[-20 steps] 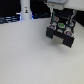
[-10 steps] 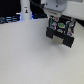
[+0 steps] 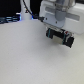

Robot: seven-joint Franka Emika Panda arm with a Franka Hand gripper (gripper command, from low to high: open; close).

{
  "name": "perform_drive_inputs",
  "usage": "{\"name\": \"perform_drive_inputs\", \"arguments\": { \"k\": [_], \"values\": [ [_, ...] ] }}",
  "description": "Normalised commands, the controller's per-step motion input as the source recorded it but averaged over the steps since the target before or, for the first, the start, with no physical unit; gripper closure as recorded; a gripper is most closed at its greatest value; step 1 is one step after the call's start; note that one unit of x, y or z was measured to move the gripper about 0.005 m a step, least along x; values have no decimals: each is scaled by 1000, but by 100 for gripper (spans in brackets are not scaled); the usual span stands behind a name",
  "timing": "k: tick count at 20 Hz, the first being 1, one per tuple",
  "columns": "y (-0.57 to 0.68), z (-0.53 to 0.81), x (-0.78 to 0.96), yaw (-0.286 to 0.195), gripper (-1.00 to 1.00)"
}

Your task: Open the kcup holder, insert the kcup into the holder, and close the kcup holder

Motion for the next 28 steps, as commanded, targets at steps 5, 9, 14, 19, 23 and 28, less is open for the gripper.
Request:
{"name": "perform_drive_inputs", "arguments": {
  "k": [5, 9, 14, 19, 23, 28],
  "values": [
    [266, -92, -146, 176, -100],
    [256, -18, -323, 193, -100],
    [328, -1, -350, 167, -100],
    [385, 7, -438, 153, -100],
    [352, -7, -503, 168, -100],
    [368, -55, -513, 159, -100]
  ]
}}
